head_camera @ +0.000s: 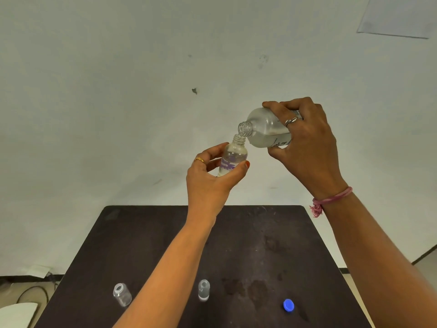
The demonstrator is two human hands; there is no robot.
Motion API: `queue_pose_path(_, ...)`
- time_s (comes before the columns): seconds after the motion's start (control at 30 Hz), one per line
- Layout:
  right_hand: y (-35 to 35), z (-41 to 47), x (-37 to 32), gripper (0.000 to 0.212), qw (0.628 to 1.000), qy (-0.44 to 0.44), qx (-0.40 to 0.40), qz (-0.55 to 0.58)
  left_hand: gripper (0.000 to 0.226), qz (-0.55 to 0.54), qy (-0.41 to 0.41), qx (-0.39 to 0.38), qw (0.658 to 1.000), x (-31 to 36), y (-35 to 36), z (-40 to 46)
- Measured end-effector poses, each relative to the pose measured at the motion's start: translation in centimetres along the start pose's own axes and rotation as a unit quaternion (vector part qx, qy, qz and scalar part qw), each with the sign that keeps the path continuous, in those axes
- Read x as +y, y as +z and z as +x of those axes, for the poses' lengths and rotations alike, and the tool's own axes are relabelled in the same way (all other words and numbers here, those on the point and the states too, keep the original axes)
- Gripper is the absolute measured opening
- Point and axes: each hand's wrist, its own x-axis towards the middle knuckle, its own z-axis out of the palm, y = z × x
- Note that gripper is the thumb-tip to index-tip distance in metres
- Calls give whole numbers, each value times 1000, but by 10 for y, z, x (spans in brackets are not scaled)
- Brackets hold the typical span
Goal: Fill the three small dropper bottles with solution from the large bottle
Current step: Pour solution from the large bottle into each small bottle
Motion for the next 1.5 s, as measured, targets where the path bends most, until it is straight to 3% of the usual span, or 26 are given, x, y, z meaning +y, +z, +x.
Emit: queue_pose_path(1.5, 1, 3, -5, 72, 1000, 1, -1, -3, 49, -3, -4, 3, 1000, 1, -5, 1)
